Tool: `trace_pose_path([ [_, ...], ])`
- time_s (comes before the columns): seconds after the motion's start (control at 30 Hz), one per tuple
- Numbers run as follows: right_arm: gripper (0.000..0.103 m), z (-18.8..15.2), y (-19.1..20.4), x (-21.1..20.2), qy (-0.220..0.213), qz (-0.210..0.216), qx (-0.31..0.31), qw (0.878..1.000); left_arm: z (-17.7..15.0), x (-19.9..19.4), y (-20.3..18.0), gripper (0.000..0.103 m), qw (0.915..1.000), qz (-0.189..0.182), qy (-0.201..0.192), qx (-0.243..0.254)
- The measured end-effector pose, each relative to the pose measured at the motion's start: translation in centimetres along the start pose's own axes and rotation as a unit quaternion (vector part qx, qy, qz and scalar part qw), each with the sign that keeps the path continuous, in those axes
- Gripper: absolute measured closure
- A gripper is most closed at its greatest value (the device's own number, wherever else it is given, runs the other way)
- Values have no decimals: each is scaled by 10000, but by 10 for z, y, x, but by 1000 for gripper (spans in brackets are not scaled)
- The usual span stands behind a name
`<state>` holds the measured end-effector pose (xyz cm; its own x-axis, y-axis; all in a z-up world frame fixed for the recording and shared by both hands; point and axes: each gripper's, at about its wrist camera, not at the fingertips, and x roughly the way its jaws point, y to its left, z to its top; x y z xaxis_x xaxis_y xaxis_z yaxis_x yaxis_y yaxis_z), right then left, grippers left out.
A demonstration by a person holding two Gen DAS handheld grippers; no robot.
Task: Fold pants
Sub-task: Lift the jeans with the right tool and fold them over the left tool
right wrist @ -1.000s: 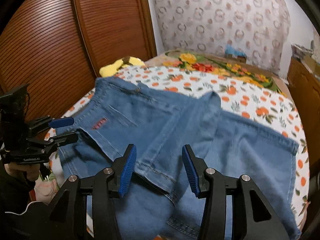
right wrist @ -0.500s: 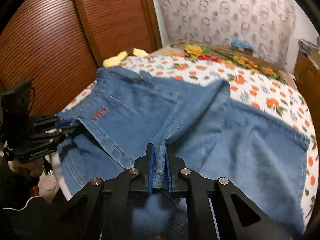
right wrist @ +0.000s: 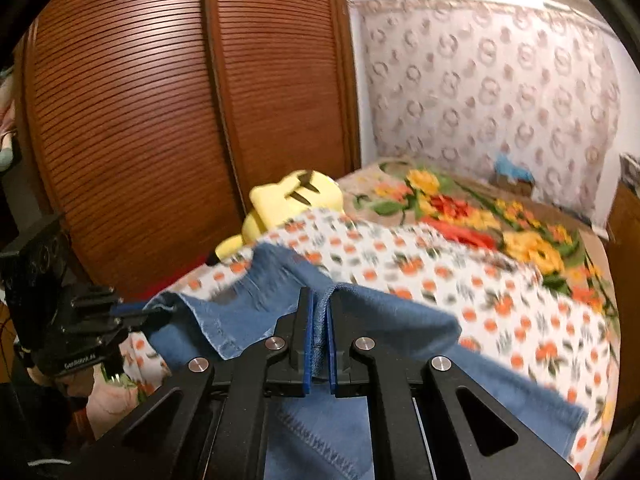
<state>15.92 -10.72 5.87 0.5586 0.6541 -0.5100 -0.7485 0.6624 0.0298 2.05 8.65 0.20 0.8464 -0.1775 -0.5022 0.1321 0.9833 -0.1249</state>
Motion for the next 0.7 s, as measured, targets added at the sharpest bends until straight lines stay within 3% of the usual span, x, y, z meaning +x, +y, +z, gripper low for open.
trace_pose_path([
  [0.17, 98, 13, 7, 16, 9, 169, -148, 9997, -7, -11, 22, 97, 9996, 199, -19, -175],
  [0.7, 98, 38, 20, 138, 607, 369, -313, 9970, -47, 8, 53, 97, 9968, 388, 511, -485],
])
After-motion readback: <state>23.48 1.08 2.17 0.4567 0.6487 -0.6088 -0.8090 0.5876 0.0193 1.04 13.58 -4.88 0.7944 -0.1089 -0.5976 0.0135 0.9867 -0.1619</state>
